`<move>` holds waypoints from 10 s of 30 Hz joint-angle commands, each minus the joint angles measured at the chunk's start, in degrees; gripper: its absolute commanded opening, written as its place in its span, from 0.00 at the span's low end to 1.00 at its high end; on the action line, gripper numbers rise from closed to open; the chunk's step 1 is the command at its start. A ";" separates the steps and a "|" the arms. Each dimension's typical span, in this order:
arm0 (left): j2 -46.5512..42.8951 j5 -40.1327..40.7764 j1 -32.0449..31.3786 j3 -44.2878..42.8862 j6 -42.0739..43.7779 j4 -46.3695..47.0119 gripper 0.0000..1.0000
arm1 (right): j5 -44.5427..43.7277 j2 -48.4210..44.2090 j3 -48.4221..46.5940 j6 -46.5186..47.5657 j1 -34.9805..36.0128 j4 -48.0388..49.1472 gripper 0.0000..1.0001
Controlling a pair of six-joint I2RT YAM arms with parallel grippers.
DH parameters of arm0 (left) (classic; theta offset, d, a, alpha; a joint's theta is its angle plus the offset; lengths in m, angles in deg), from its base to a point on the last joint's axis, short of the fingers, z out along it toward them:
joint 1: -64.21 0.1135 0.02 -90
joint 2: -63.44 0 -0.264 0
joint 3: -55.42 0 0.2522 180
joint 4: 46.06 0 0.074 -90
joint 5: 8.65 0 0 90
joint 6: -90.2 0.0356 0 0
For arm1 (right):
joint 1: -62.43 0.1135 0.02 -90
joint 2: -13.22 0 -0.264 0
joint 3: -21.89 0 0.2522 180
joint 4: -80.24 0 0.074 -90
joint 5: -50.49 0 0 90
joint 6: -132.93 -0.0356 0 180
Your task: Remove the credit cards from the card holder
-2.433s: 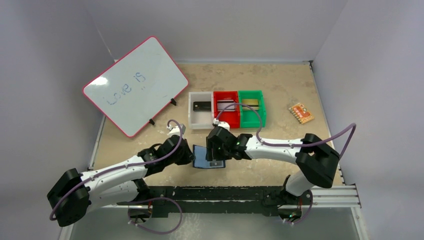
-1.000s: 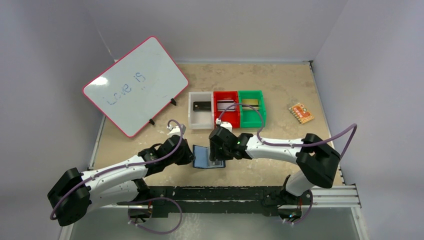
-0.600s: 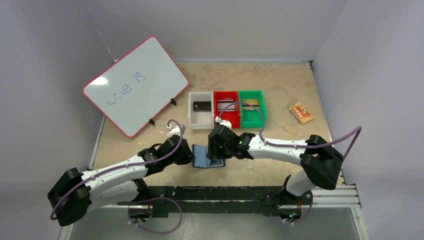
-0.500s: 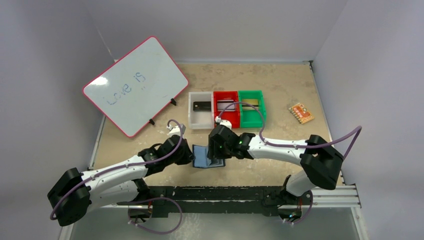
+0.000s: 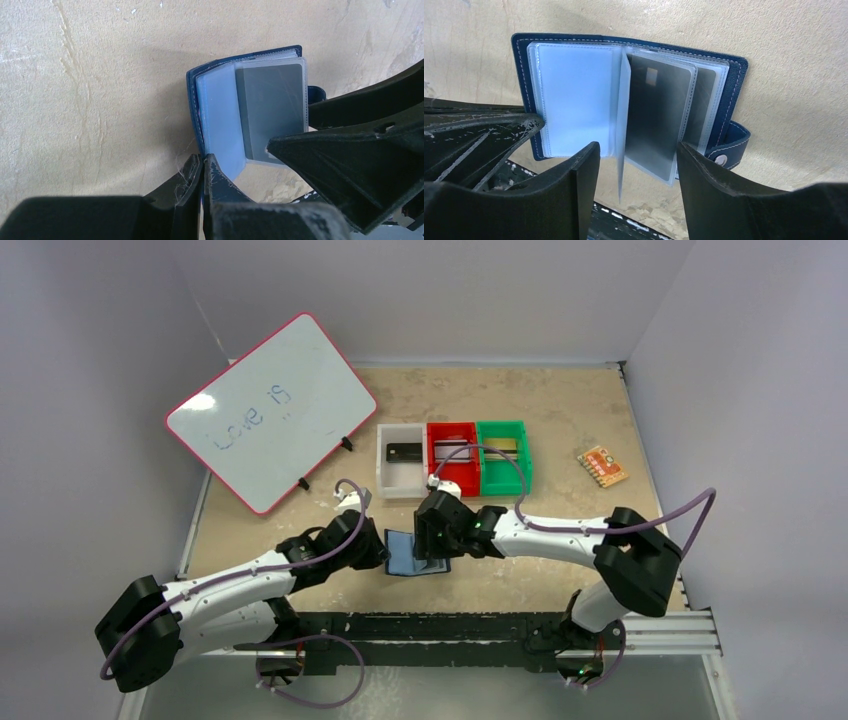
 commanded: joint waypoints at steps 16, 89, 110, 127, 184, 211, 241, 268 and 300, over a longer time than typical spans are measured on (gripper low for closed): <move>1.47 -0.86 -0.30 -1.43 0.82 3.18 0.00 | -0.34 3.80 -6.92 4.89 0.55 -0.70 0.71; -0.55 -0.32 -0.30 0.14 0.56 3.09 0.00 | 0.57 3.04 -9.94 1.11 7.32 6.31 0.90; -5.02 6.65 -0.30 0.57 -2.96 -0.69 0.31 | 1.64 -8.44 4.57 -4.54 1.21 15.53 0.63; -2.88 6.98 -0.30 0.85 -4.44 0.77 0.48 | 2.88 -20.36 15.91 -2.90 -1.91 28.09 0.64; 8.38 2.32 -0.30 1.86 -0.35 4.92 0.00 | 19.60 6.76 20.33 -12.98 -5.10 51.38 0.38; 6.75 3.56 -0.30 1.26 0.12 3.03 0.00 | 18.86 3.88 20.36 -11.91 -7.15 49.95 0.02; 7.18 1.15 -0.30 1.29 1.08 4.22 0.00 | 19.92 5.95 20.60 -13.64 -8.82 53.37 0.20; 7.20 1.61 -0.30 1.34 1.35 3.94 0.00 | 16.41 4.17 20.43 -12.28 -8.79 50.45 0.00; 7.10 -1.20 -0.30 0.24 2.32 4.91 0.00 | 15.93 4.13 22.01 -15.80 -8.80 49.89 0.20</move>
